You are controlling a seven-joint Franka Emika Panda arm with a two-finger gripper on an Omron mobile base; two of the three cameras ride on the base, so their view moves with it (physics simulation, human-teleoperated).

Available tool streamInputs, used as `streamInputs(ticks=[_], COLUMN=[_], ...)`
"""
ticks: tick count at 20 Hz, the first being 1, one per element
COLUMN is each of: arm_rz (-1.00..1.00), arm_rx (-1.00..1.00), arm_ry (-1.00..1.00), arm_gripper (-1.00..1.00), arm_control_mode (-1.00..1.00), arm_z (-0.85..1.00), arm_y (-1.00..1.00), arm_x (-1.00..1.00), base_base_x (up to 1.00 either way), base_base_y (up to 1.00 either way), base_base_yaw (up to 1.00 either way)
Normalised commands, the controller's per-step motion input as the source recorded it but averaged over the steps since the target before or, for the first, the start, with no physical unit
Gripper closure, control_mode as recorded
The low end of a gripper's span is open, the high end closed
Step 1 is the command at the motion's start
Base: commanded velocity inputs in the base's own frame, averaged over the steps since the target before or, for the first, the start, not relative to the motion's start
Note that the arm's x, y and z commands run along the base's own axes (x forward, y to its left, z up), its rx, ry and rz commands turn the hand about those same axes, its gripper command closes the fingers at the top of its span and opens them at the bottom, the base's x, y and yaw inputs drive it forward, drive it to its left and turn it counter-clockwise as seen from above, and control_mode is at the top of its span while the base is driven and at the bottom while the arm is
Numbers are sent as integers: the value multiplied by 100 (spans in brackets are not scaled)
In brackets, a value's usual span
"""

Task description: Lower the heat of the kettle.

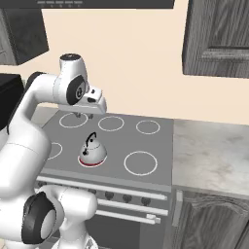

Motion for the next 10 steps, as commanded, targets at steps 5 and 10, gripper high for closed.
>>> streamInputs(ticks=[5,10], arm_rz=[0,0], arm_rx=[0,0], arm_ry=[0,0], arm_gripper=[-100,-100], arm_control_mode=[100,100], arm_z=[0,0], arm_y=[0,0], arm_x=[0,0], base_base_x=[0,0], base_base_y=[-22,-38], base_base_yaw=[0,0])
